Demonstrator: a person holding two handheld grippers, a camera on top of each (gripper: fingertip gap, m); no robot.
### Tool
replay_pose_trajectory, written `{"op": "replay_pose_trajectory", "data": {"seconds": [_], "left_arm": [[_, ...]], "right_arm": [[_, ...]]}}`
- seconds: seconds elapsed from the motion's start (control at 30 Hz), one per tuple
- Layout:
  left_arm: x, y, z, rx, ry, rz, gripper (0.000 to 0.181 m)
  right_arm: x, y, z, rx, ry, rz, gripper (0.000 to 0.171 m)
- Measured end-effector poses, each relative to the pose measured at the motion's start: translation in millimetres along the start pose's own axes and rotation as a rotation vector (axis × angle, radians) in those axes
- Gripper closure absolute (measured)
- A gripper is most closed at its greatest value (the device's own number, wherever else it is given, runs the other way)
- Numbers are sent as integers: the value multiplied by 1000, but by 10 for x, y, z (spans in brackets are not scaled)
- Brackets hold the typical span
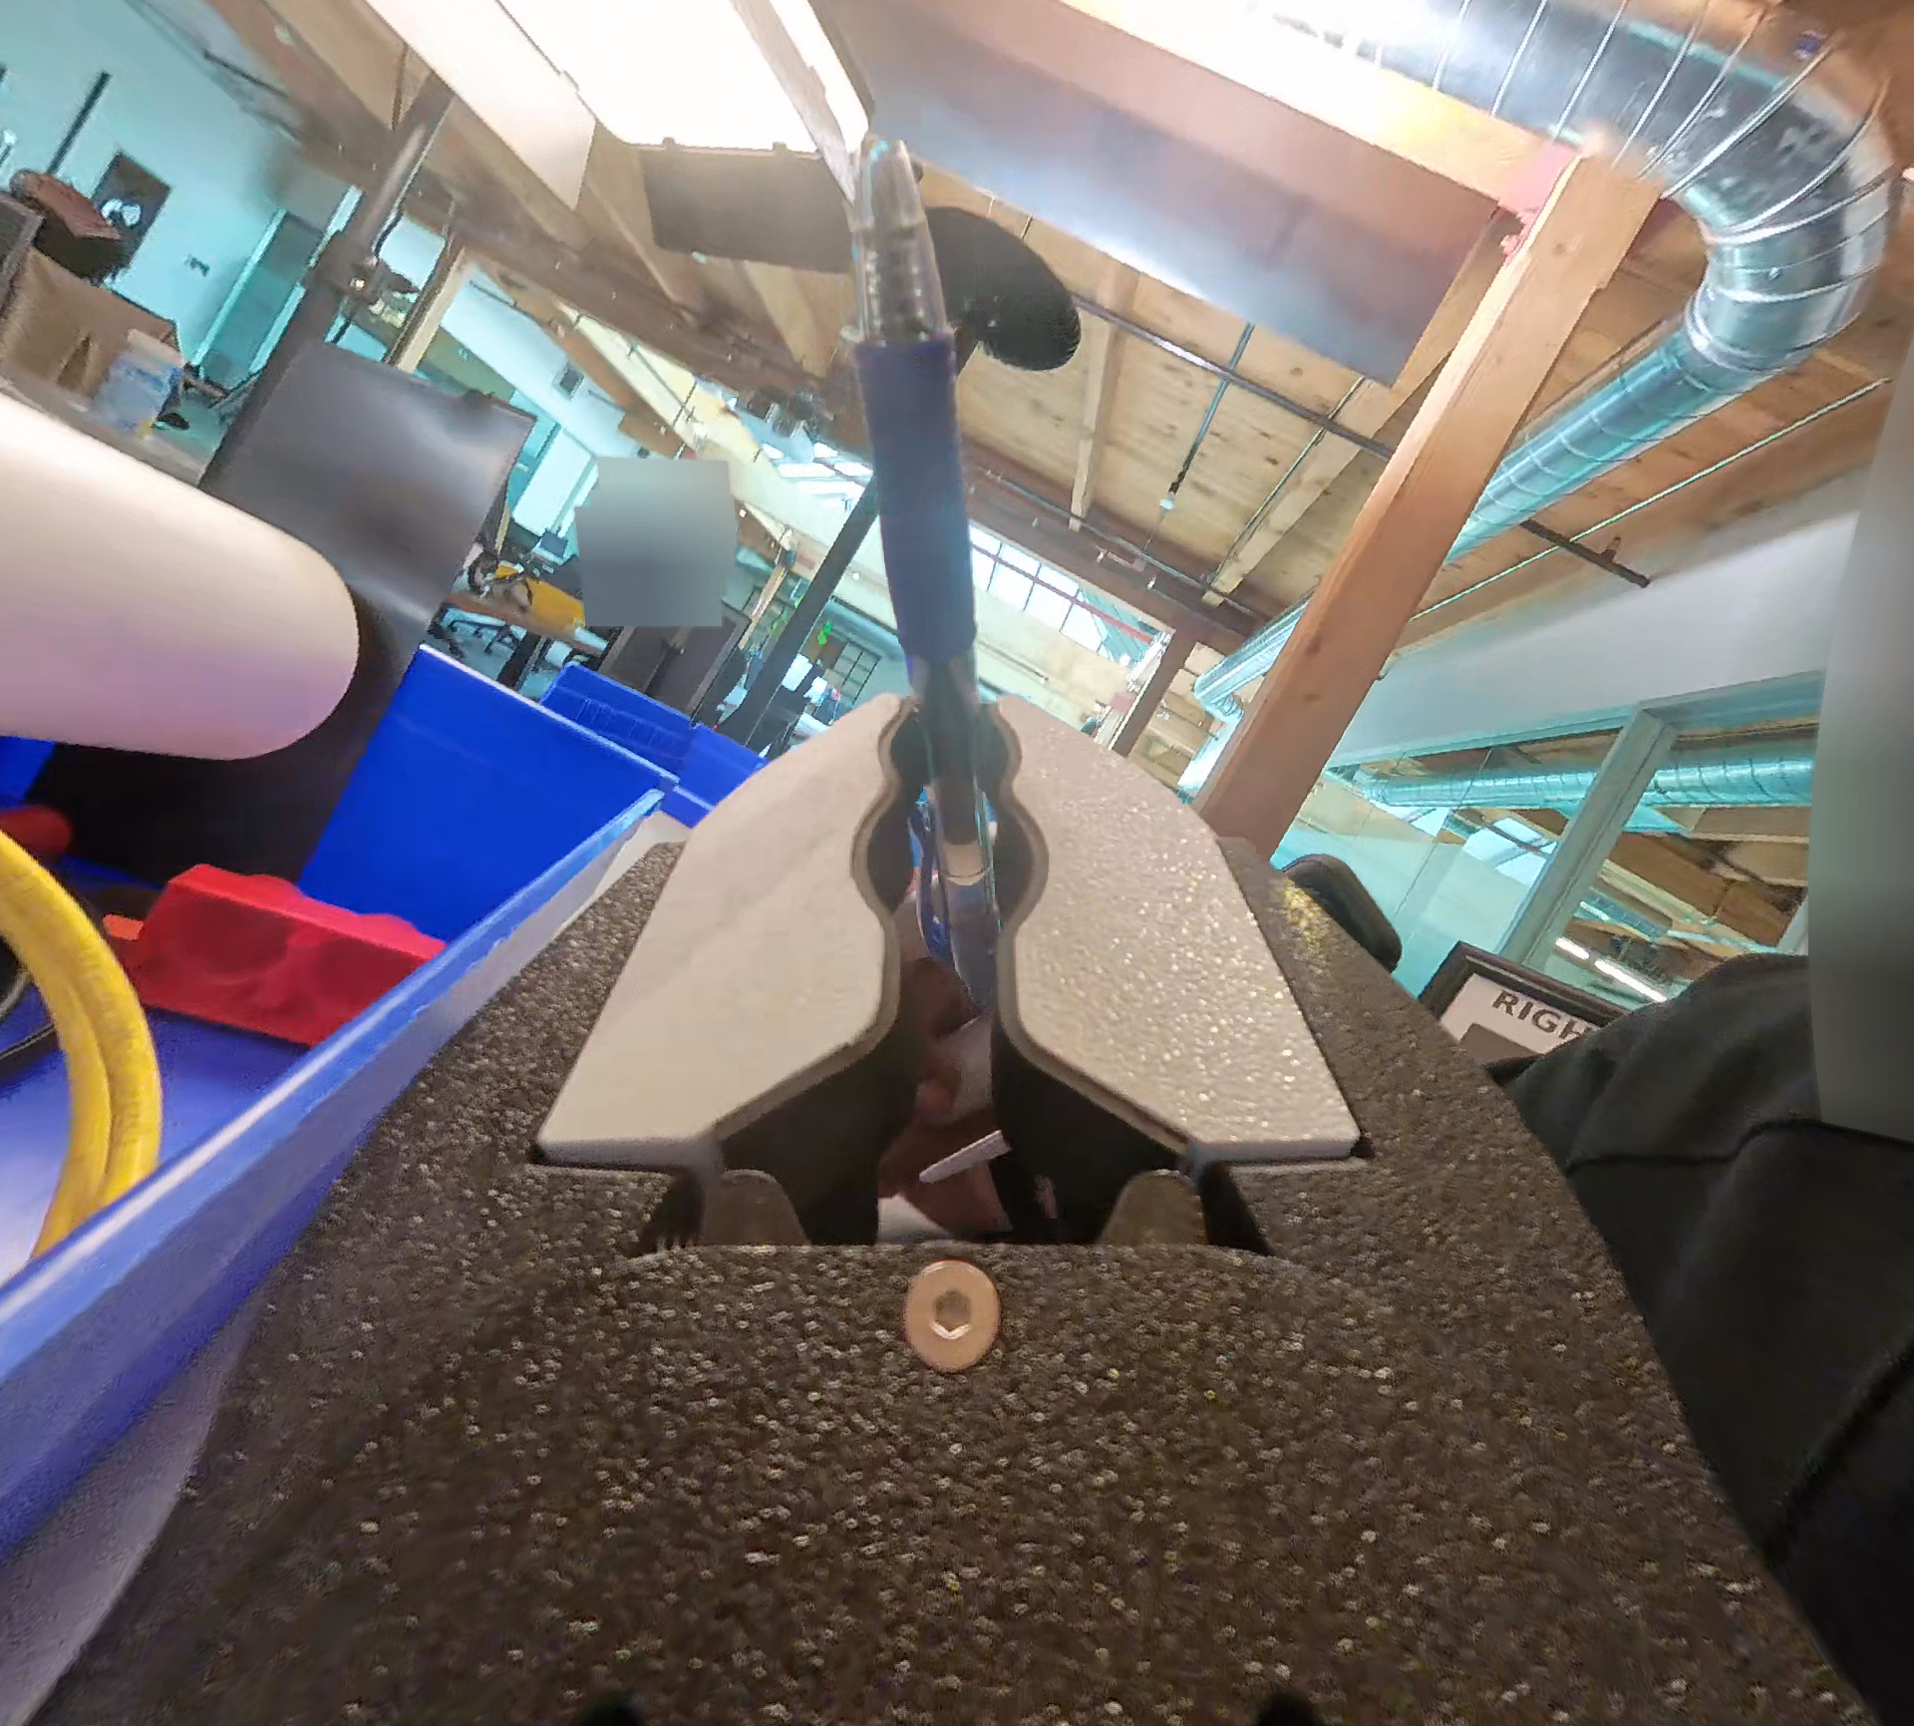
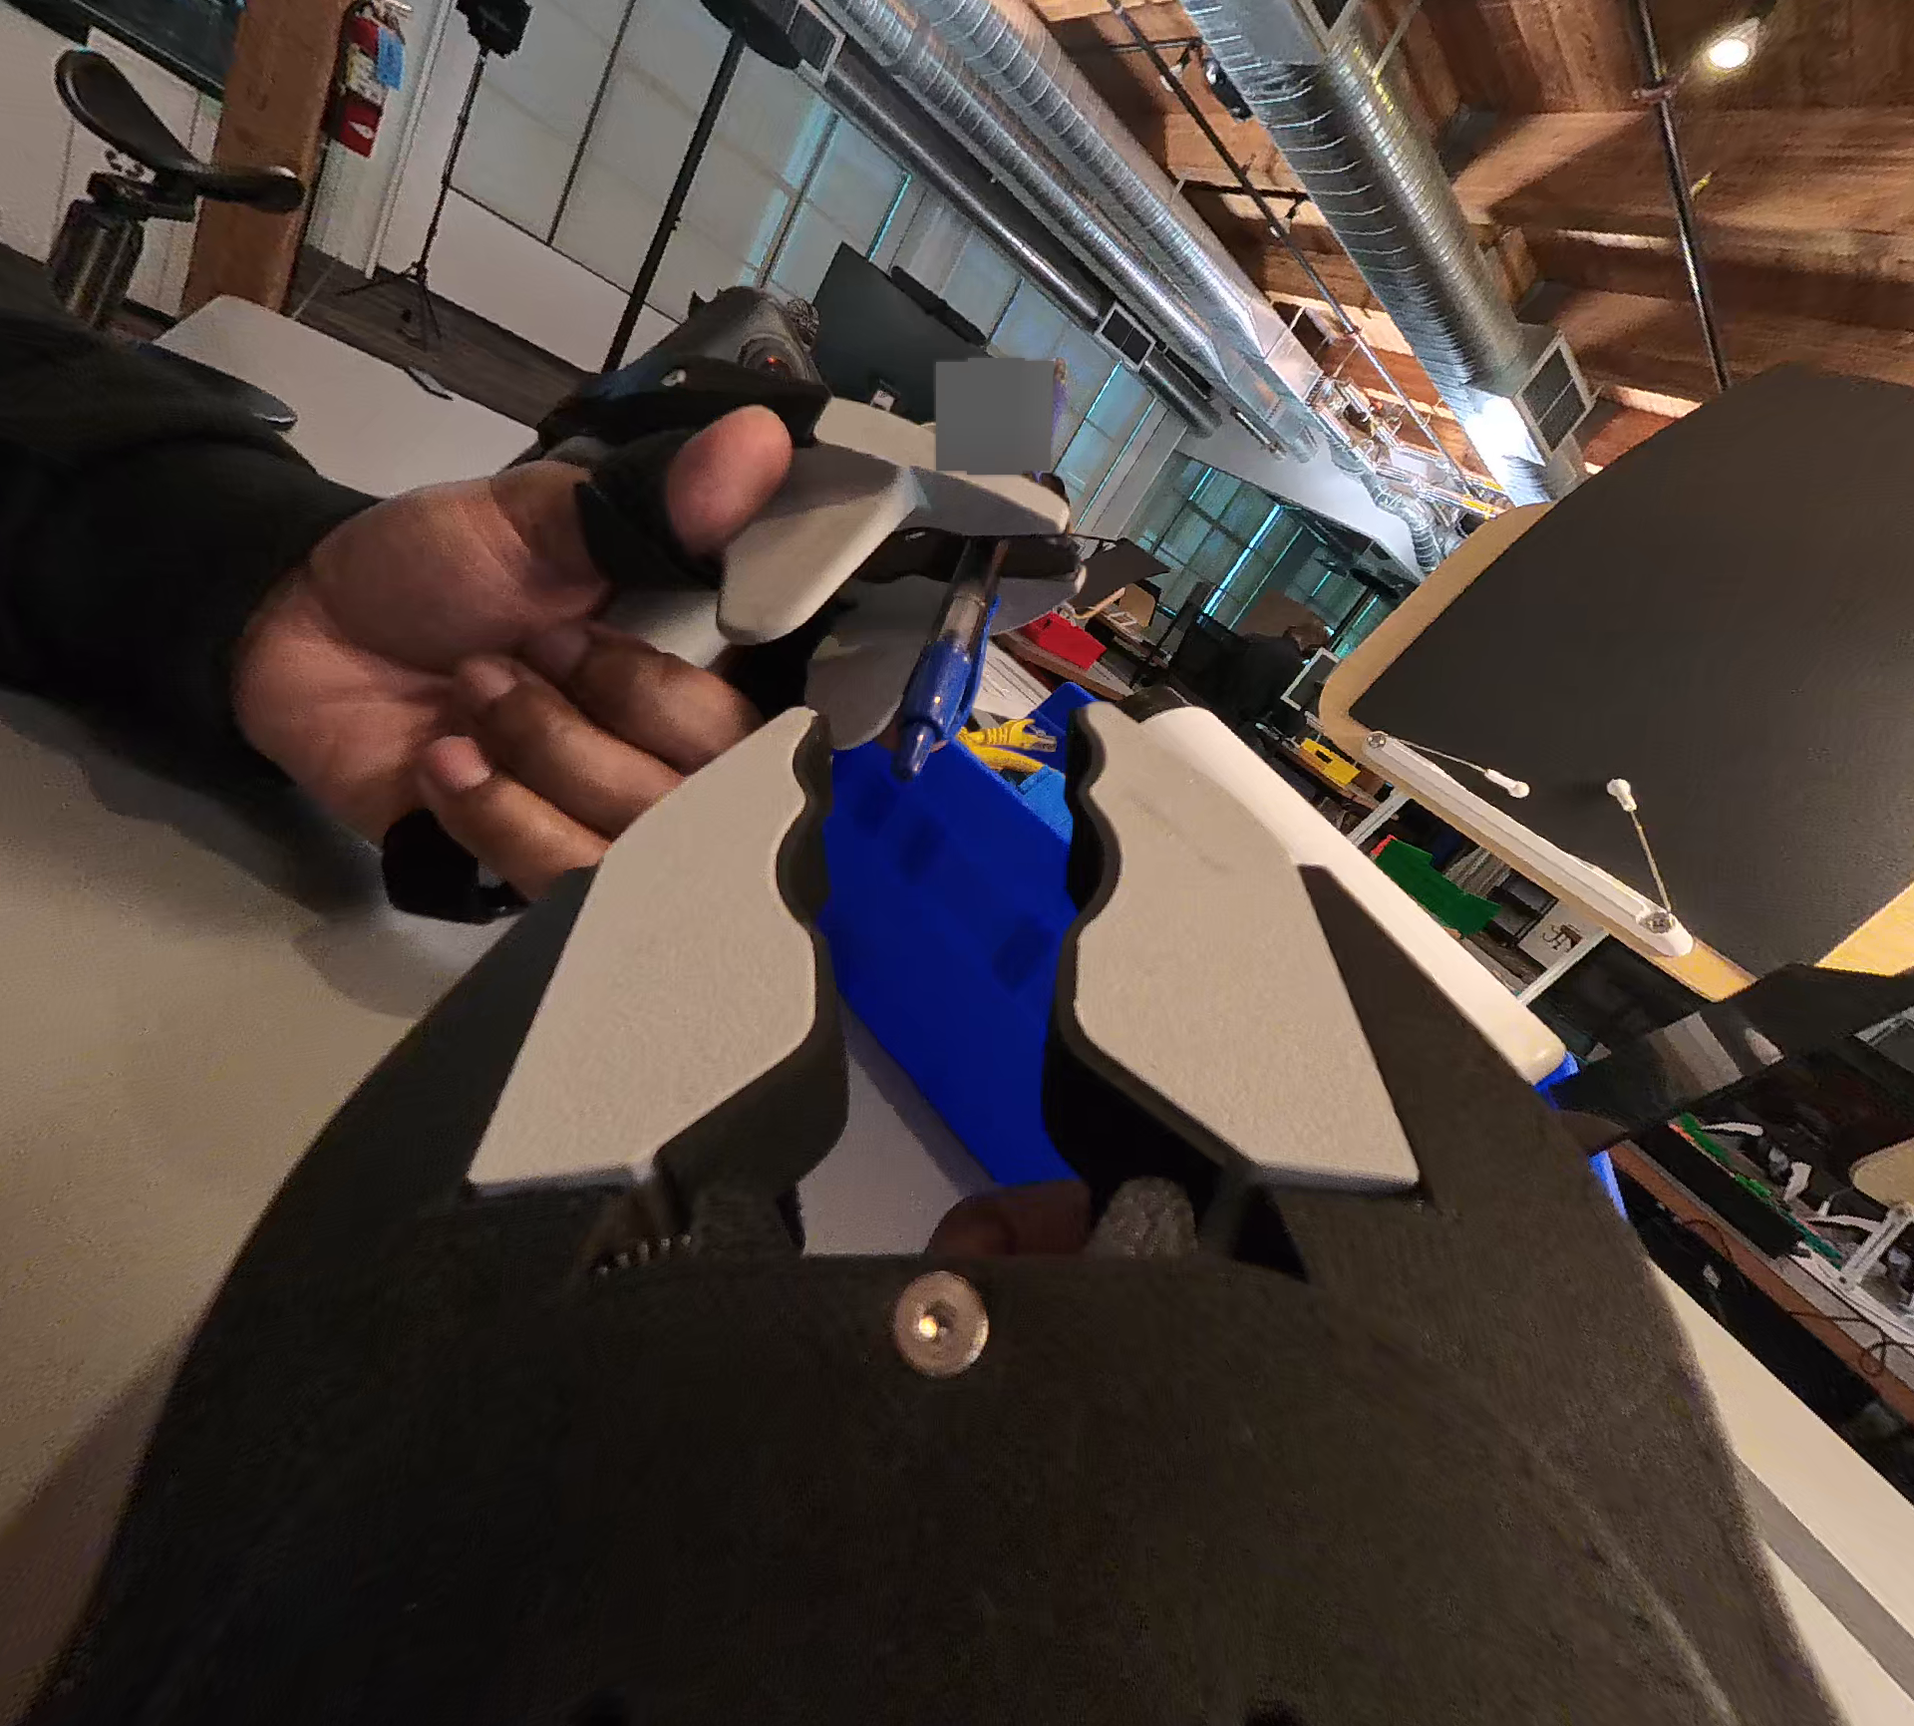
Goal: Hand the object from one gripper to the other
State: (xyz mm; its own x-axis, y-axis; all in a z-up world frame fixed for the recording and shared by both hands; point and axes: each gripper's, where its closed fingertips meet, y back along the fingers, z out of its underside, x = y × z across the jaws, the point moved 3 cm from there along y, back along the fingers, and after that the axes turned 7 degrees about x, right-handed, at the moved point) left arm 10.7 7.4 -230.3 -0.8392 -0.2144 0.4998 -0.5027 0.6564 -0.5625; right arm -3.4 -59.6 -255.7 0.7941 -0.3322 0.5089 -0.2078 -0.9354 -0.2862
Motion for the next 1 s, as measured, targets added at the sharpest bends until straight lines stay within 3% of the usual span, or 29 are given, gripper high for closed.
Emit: {"op": "replay_pose_trajectory", "data": {"seconds": [0.4, 0.57, 0.7, 0.83, 1.0], "left_arm": [[3, -41, 121, 17, 89, 46, 169], [31, -72, 225, -26, 121, 67, 169], [21, -67, 277, -98, 76, 62, 165], [-28, -43, 205, -176, -25, 44, 136], [-53, 34, 52, -310, -366, 5, 121]], "right_arm": [[-44, -49, 7, -23, 150, 34, 132], [-3, -8, 10, -25, 155, 50, 157], [78, 69, -20, 3, 60, 13, 161], [155, 169, -20, 14, -120, -91, 160], [389, 302, -73, 71, -393, -143, 160]]}}
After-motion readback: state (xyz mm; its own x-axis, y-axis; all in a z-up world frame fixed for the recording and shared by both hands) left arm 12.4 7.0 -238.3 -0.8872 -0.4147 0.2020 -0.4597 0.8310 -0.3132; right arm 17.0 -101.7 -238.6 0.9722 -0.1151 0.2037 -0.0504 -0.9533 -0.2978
